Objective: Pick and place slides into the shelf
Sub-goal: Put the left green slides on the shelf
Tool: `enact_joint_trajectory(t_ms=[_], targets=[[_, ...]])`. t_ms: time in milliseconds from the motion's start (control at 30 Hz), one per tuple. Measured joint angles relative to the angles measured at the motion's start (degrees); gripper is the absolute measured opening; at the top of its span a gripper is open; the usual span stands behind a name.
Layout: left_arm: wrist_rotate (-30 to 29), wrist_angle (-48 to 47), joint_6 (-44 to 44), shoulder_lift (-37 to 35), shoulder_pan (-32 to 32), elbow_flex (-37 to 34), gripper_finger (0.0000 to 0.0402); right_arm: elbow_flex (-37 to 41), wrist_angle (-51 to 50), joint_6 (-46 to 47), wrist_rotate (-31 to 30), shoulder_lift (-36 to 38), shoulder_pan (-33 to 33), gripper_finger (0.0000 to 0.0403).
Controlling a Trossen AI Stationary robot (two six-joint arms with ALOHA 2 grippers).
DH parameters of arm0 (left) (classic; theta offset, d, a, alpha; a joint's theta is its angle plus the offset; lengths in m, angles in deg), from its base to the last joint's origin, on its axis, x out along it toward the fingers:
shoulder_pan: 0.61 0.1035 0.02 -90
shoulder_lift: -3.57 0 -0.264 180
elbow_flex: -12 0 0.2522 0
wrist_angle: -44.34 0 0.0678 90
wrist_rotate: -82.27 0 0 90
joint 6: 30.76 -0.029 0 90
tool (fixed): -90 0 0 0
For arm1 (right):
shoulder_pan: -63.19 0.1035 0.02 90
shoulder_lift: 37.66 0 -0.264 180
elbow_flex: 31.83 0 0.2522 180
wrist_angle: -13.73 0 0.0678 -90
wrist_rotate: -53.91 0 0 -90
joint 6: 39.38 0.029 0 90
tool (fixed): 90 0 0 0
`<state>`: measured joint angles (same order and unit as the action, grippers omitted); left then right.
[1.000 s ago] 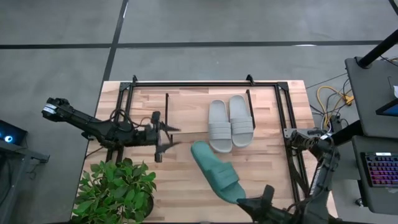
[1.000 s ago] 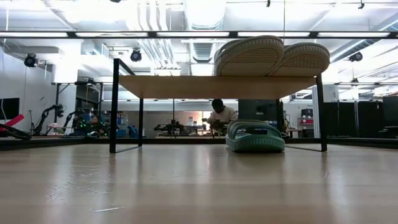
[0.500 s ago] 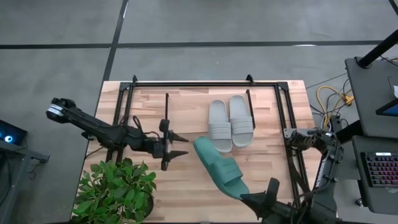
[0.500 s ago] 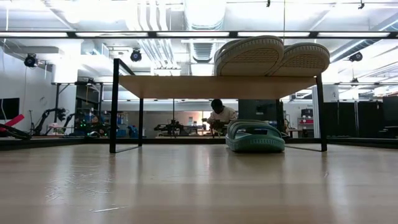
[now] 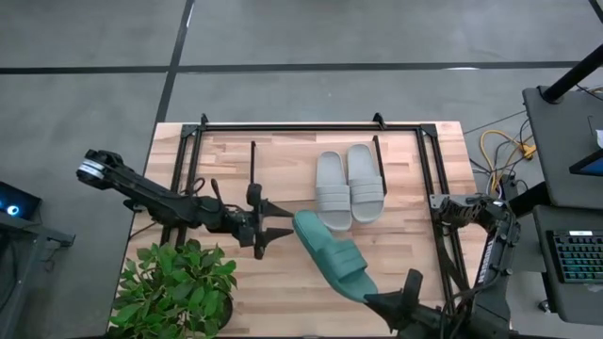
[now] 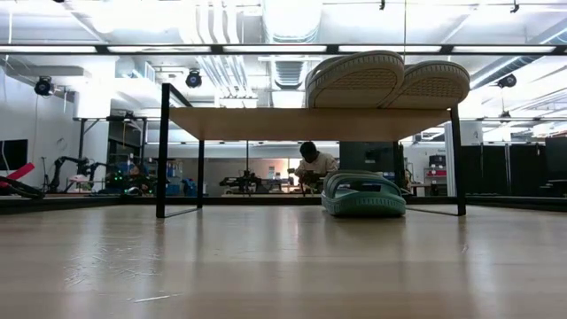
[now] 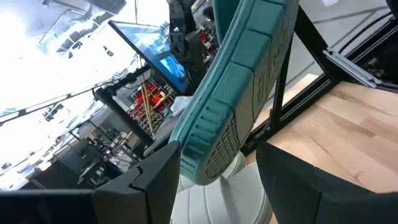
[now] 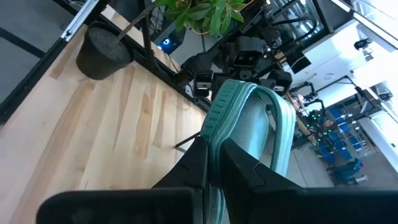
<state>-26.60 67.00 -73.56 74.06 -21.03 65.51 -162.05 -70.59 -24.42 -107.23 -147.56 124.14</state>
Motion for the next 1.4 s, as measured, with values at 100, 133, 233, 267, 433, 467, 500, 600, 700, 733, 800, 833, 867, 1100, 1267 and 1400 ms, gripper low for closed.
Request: enact_joint_trajectory(t_ms=[100, 133, 233, 267, 433, 467, 500, 600, 700, 733, 800, 833, 867, 1100, 1267, 1400], targets=[[0.02, 0.25, -0.13, 0.91, 0.00, 0.45, 0.0196, 0.00, 0.01, 0.04, 0.82, 0.00, -0.09, 0.0018], [0.08, 0.29, -0.16, 1.10, 0.00, 0.72, 0.0196, 0.00, 0.00, 0.04, 0.86, 0.00, -0.09, 0.0018], [0.13, 0.70, -0.18, 1.43, 0.00, 1.35, 0.0196, 0.00, 0.00, 0.20, 1.08, 0.00, -0.11, 0.0018], [0.12, 0.59, -0.18, 1.53, 0.00, 1.44, 0.0196, 0.00, 0.03, 0.29, 1.21, 0.00, -0.11, 0.0018], [0.30, 0.64, -0.18, 2.06, 0.00, 1.54, 0.0196, 0.00, 0.01, 0.46, 2.56, 0.00, -0.11, 0.0018], [0.58, 0.61, -0.18, 2.30, 0.00, 1.65, 0.0196, 0.00, 0.02, 0.47, 2.56, 0.00, -0.11, 0.0018], [0.90, 0.45, -0.18, 2.59, 0.00, 1.87, 0.0196, 0.00, 0.03, 0.48, 2.56, 0.00, -0.12, 0.0018], [2.13, 0.58, -0.17, 3.75, 0.00, 2.91, 0.0196, 0.00, 0.02, 0.46, 2.59, 0.00, -0.35, 0.0018], [2.82, 0.51, -0.16, 5.05, 0.00, 3.65, 0.0196, 0.00, 0.06, 0.22, 2.59, 0.00, -0.52, 0.0018], [2.84, 0.31, -0.17, 5.30, 0.00, 3.80, 0.0196, 0.00, 0.06, 0.22, 2.60, 0.00, -0.52, 0.0018], [2.89, 0.25, -0.16, 5.67, 0.00, 4.30, 0.0196, 0.00, 0.07, 0.16, 2.72, 0.00, -0.52, 0.0018], [2.91, 0.49, -0.15, 5.89, 0.00, 4.60, 0.0196, 0.00, 0.06, 0.02, 2.74, 0.00, -0.52, 0.0018], [2.91, 0.58, -0.14, 6.05, -0.01, 4.87, 0.0196, 0.00, 0.07, -0.03, 2.72, 0.00, -0.52, 0.0018], [2.72, 0.30, 0.27, 9.10, 0.00, 7.62, 0.0196, 0.00, 1.13, -2.70, 2.76, 0.01, -0.87, 0.0018], [2.59, 0.26, 0.09, 10.86, 0.00, 9.24, 0.0196, 0.00, 1.22, -3.23, 2.96, 0.79, -1.07, 0.0018], [2.76, 0.25, 0.13, 11.76, 0.00, 10.28, 0.0196, 0.00, 3.28, -6.30, 3.93, 1.21, -1.18, 0.0018]])
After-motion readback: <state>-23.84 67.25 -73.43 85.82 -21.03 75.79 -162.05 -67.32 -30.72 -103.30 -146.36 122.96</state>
